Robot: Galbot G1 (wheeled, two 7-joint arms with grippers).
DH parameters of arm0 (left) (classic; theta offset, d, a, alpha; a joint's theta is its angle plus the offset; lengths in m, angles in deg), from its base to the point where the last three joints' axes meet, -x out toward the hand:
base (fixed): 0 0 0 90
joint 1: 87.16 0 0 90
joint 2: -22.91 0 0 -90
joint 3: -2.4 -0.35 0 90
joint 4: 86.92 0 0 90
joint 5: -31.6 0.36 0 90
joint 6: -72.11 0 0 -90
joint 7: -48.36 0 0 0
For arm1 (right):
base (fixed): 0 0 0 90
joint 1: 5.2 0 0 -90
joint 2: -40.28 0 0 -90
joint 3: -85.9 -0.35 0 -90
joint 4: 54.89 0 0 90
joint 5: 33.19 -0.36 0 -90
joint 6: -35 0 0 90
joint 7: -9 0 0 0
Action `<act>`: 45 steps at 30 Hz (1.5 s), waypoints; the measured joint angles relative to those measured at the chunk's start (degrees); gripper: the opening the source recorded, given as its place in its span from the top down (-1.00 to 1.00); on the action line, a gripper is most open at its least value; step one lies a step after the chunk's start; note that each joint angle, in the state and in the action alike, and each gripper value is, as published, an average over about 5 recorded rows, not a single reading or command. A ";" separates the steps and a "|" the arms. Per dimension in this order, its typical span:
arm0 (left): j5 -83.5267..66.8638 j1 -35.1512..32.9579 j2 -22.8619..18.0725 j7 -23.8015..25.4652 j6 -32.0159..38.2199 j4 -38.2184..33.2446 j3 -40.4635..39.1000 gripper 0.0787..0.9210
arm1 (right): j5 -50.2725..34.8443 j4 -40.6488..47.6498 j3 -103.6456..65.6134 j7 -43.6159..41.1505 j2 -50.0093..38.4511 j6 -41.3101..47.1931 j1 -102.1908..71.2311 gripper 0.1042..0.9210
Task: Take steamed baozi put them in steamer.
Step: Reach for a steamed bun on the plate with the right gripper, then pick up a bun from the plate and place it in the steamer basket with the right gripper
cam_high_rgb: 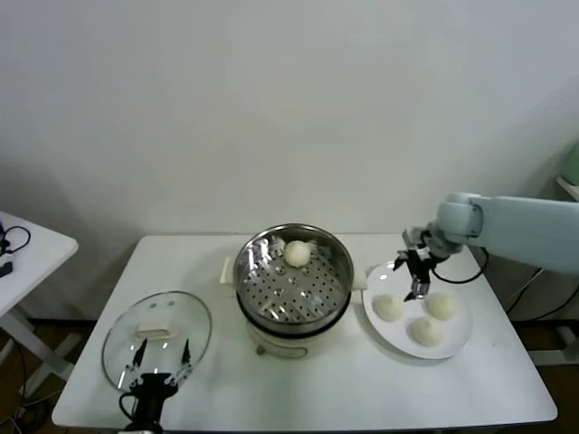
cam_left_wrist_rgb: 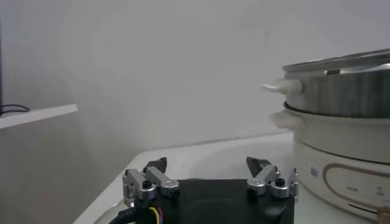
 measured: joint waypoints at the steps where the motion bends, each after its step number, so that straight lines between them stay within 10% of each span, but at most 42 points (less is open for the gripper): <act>1: 0.02 0.00 0.00 -0.01 0.00 0.10 0.08 -0.77 | 0.37 0.47 -0.84 0.20 0.16 0.34 -1.20 -0.76; 19: 0.15 0.39 0.00 -0.06 0.19 1.22 0.74 -0.77 | 5.39 8.02 -9.06 1.29 3.82 3.38 -12.68 -0.71; 33: 0.12 0.02 0.00 -0.08 0.19 0.68 0.73 -0.77 | 5.16 7.20 -9.32 -0.39 3.39 3.70 -11.84 0.09; 45: 0.31 -0.97 0.00 -0.09 0.10 -0.91 0.55 -0.77 | -1.82 0.17 2.25 -8.54 2.43 -0.25 7.49 0.00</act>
